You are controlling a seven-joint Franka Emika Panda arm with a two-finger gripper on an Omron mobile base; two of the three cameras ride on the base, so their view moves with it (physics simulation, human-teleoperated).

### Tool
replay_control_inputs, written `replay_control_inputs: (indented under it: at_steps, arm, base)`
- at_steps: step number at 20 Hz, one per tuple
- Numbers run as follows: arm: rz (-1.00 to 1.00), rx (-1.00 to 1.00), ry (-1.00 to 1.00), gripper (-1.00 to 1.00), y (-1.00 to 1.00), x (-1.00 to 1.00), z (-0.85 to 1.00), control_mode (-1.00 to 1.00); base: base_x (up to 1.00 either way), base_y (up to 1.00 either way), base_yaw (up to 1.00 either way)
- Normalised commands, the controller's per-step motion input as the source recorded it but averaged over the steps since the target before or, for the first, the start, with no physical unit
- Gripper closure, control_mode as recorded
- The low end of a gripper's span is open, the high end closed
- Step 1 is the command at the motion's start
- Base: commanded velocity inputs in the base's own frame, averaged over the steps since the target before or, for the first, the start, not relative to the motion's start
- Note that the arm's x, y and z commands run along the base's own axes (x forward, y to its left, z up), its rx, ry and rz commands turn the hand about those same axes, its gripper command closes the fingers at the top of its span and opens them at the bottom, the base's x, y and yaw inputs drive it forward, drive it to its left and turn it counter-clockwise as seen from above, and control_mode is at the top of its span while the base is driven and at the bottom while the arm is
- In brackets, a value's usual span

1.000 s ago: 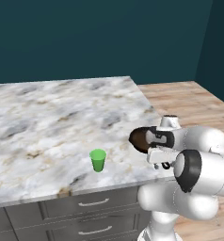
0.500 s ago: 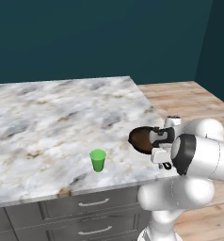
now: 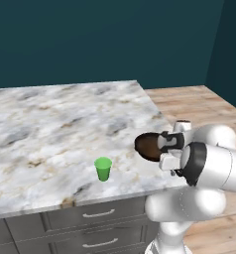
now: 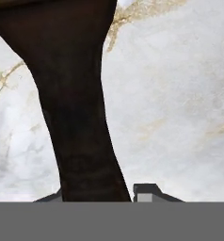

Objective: Pick the cup and pan and place them in the sink. Then turn on the water.

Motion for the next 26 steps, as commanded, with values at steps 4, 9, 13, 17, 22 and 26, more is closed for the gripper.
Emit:
replay_control_inputs:
  at_steps: [4,9,13,17,22,26]
  arm:
    - [0.00,0.00,-0.01,1.00,0.18,-0.23,0.86,-1.00]
    - [0.00,-0.01,-0.01,1.00,0.17,-0.34,0.96,-1.00]
    - [0.00,0.00,0.00,1.00,0.15,-0.20,0.99,-1.00]
    - [0.00,0.00,0.00,1.00,0.00,-0.25,0.94,-1.00]
    - [0.00,0.00,0.00,1.00,0.00,-0.18,0.69,-1.00]
    - [0.00,0.00,0.00,1.00,0.02,-0.18,0.60,-1.00]
  base:
    - [0.00,0.00,0.00]
    - [0.00,0.00,0.00]
    - [0.00,0.00,0.00]
    - [0.00,0.00,0.00]
    - [0.00,0.00,0.00]
    - [0.00,0.00,0.00]
